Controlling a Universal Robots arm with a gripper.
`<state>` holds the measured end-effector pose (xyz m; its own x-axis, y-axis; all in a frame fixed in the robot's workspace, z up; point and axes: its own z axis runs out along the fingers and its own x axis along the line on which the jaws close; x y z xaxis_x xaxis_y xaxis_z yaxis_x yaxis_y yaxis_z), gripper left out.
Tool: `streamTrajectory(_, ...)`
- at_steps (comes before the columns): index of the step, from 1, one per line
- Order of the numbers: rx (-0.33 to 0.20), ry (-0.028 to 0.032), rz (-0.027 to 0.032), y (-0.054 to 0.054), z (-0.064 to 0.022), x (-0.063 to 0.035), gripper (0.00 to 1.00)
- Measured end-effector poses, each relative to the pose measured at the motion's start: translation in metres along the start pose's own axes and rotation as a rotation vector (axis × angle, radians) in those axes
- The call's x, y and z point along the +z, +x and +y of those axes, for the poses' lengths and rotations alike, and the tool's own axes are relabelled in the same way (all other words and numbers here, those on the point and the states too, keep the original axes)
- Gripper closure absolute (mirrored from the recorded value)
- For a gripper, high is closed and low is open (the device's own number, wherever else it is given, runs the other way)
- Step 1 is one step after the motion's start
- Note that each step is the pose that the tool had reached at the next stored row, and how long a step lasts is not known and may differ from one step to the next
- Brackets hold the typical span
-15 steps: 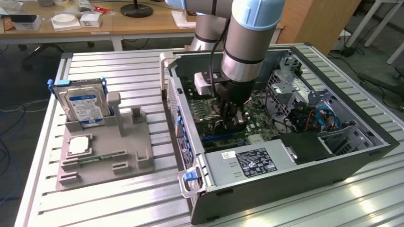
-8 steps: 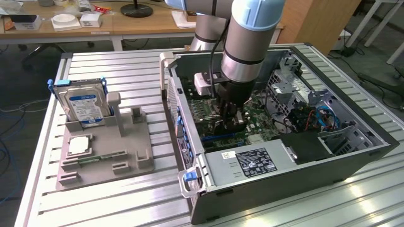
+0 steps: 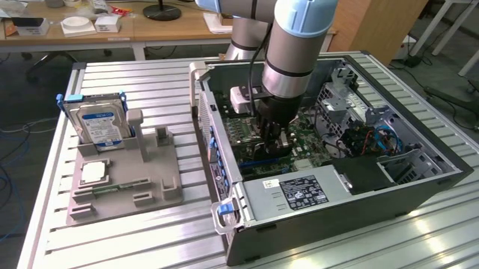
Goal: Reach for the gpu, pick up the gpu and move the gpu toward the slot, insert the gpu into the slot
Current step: 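Insert the gpu into the slot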
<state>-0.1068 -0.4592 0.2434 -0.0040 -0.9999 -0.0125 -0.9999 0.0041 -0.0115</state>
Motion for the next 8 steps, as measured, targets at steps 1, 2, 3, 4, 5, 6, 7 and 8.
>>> streamTrajectory(1, 0.0, 0.0, 0.0, 0.0, 0.0, 0.0, 0.73)
streamTrajectory(2, 0.0, 0.0, 0.0, 0.0, 0.0, 0.0, 0.73)
streamTrajectory(3, 0.0, 0.0, 0.0, 0.0, 0.0, 0.0, 0.73)
streamTrajectory(4, 0.0, 0.0, 0.0, 0.0, 0.0, 0.0, 0.73)
streamTrajectory(5, 0.0, 0.0, 0.0, 0.0, 0.0, 0.0, 0.73)
streamTrajectory(6, 0.0, 0.0, 0.0, 0.0, 0.0, 0.0, 0.73)
streamTrajectory(7, 0.0, 0.0, 0.0, 0.0, 0.0, 0.0, 0.73)
streamTrajectory(8, 0.0, 0.0, 0.0, 0.0, 0.0, 0.0, 0.73)
